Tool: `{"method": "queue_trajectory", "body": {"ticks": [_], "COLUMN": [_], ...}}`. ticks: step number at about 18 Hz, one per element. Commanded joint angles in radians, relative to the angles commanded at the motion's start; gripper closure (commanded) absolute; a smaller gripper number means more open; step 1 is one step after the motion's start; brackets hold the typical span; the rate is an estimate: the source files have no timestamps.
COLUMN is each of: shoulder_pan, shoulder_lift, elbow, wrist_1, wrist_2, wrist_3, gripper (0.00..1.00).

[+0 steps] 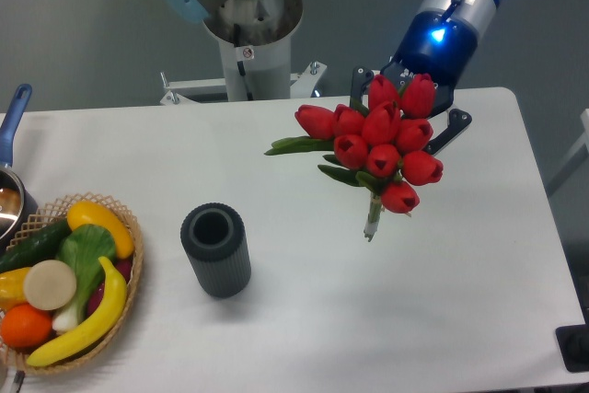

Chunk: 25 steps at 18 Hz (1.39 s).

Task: Place the flowers on the table
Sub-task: 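Hold the red tulip bunch in the gripper and rotate it upright, then lower the tulip bunch toward the table, tilting the stems sideways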

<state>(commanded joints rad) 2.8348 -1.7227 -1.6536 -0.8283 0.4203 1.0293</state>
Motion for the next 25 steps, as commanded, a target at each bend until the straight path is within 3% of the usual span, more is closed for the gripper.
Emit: {"method": "queue_trajectory", "body": {"ticks": [10, 16, 19, 25], "shoulder_pan": [0.009, 0.002, -0.008, -0.014], "shoulder_lift": [0.024, 0.098, 0.118, 0.126], "elbow": [-0.031, -0.051, -0.075, -0.153], "wrist_1": [-0.002, -0.008, -0.009, -0.015], "wrist_2": [0.017, 0.363, 0.593, 0.854], "wrist_3": [-0.008, -0.003, 0.006, 0.167], "gripper": [0.54, 0.54, 0.54, 0.53]}}
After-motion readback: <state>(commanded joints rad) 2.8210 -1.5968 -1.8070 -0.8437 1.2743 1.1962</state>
